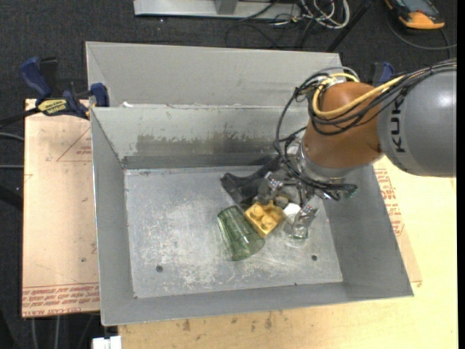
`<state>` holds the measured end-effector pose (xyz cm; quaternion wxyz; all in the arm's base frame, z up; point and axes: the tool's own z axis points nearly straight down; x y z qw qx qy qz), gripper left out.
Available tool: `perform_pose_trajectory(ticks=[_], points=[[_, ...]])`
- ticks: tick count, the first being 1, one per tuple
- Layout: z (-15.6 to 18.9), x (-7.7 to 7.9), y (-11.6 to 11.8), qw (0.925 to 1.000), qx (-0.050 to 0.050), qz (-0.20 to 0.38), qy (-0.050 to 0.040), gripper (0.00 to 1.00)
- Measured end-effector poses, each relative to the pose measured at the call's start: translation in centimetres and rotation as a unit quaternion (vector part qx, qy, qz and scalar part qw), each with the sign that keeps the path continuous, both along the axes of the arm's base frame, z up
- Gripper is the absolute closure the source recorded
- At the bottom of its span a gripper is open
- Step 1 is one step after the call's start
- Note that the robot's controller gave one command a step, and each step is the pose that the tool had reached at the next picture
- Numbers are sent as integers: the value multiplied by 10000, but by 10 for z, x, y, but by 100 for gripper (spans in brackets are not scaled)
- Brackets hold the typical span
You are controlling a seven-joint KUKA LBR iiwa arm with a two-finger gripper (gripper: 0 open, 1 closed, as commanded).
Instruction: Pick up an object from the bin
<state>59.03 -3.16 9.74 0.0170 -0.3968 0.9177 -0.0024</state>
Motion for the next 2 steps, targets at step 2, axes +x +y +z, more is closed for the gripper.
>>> perform_pose_trajectory(ticks=[2], points=[[6, 3, 1, 10000, -2, -6, -20, 100]])
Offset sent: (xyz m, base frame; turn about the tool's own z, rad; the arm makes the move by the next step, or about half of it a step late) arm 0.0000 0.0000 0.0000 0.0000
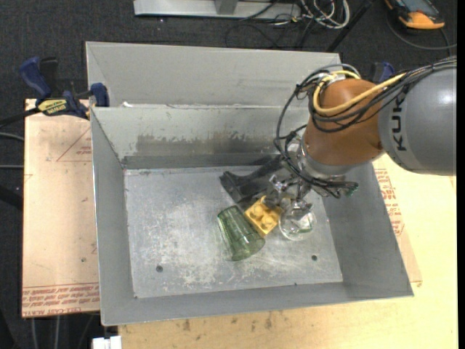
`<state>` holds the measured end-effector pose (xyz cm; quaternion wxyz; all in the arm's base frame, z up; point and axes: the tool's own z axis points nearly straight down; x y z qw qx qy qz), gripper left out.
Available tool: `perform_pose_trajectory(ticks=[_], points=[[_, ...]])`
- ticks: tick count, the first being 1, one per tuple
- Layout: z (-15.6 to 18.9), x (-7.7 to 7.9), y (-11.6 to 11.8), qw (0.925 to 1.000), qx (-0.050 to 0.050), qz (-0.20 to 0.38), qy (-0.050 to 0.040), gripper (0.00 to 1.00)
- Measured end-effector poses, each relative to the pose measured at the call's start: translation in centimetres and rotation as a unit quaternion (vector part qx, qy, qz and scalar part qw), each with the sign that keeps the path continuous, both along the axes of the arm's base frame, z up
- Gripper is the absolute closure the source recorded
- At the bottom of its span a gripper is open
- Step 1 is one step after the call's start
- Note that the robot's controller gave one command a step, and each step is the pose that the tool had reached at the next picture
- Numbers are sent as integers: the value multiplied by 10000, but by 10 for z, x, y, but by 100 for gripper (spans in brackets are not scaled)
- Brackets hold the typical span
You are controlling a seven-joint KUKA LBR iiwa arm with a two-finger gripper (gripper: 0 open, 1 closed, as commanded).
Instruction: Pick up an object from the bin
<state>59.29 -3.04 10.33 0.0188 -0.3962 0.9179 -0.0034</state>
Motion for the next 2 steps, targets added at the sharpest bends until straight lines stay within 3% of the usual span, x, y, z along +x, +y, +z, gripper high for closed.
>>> perform_pose_trajectory(ticks=[2], points=[[0, 0, 0, 10000, 0, -1, 0, 100]])
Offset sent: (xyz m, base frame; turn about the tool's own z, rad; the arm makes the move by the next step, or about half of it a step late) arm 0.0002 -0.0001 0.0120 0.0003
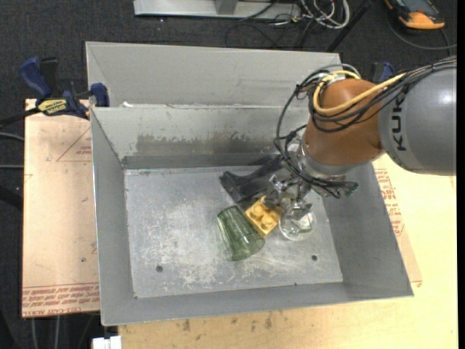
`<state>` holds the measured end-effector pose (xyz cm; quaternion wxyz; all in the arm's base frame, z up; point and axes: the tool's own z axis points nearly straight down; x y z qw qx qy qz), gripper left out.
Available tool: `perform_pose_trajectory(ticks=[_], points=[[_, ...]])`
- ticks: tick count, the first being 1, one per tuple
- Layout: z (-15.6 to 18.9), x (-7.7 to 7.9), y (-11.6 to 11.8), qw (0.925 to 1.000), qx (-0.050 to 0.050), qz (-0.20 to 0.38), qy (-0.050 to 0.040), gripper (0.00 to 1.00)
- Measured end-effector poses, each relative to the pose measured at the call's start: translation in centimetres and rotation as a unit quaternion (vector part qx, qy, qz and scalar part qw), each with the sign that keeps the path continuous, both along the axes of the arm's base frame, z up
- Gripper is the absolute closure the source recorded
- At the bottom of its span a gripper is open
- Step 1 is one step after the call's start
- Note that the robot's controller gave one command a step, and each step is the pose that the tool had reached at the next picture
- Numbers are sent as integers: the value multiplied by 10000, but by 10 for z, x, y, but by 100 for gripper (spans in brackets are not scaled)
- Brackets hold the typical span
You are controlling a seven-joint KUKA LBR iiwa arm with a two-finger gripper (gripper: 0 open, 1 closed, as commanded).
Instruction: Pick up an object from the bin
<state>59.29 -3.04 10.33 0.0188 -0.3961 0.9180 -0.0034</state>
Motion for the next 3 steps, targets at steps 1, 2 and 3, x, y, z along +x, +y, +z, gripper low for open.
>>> perform_pose_trajectory(ticks=[1, 2, 3], points=[[0, 0, 0, 10000, 0, -1, 0, 100], [0, 0, 0, 10000, 0, -2, 0, 100], [0, 0, 0, 10000, 1, -2, 0, 100]])
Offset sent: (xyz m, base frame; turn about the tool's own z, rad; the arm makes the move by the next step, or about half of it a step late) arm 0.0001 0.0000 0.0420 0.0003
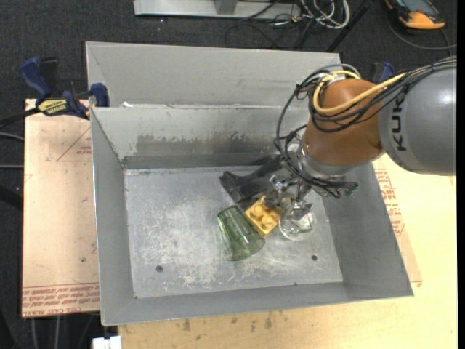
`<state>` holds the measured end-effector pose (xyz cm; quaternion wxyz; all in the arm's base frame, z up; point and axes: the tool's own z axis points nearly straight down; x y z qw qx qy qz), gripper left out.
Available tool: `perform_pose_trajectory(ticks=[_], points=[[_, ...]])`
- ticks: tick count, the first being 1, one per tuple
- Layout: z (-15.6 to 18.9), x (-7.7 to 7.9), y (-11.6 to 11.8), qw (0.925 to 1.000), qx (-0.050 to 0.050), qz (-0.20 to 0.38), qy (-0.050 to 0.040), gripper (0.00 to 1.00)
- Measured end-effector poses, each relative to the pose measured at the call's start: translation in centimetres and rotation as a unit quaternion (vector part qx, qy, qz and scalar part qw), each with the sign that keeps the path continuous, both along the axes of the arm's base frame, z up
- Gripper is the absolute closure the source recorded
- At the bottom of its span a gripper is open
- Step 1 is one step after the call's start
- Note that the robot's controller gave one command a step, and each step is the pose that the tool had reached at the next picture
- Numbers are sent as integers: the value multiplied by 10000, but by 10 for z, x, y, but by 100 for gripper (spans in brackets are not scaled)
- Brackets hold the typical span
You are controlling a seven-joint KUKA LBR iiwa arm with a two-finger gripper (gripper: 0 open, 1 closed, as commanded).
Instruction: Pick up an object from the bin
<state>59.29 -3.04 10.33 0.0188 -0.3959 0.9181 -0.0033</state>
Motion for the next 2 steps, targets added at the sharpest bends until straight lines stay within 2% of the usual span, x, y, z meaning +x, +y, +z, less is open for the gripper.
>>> perform_pose_trajectory(ticks=[2], points=[[0, 0, 0, 10000, 0, -1, 0, 100]])
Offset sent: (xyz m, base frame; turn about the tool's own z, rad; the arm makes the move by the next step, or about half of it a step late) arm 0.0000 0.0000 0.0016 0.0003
